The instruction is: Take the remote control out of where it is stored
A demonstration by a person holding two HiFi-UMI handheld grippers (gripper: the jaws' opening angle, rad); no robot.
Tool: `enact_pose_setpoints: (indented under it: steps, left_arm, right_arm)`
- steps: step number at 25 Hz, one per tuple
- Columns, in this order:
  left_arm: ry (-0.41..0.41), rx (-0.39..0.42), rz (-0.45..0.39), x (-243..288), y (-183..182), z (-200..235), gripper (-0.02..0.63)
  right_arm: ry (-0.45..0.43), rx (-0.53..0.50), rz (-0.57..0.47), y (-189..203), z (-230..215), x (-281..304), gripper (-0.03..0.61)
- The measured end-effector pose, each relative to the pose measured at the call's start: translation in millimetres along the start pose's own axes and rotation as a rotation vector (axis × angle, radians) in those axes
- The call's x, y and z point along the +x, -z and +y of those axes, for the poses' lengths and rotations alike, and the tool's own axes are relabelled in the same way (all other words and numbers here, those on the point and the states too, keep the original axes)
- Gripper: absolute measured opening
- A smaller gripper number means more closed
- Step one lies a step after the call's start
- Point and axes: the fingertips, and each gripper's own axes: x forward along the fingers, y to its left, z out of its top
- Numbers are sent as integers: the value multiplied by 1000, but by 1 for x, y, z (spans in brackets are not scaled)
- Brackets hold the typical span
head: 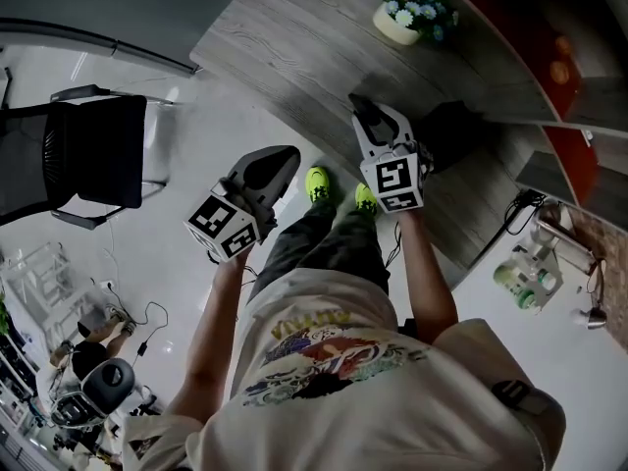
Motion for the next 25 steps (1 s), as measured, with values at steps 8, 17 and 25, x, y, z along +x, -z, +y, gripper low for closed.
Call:
enact_pose_setpoints:
  steps: [8,17,25]
  left_arm:
    - [9,-13,6,8,5,-3,6]
    - [-4,-41,18,10,13,5,6]
    - [-19,-58,24,14,20,19,6]
  right_arm:
    - [-17,-81,-30,8,15,8,120]
    - [-13,-98,-34,10,13,21,121]
    - [28,-353,16,24,14,49,138]
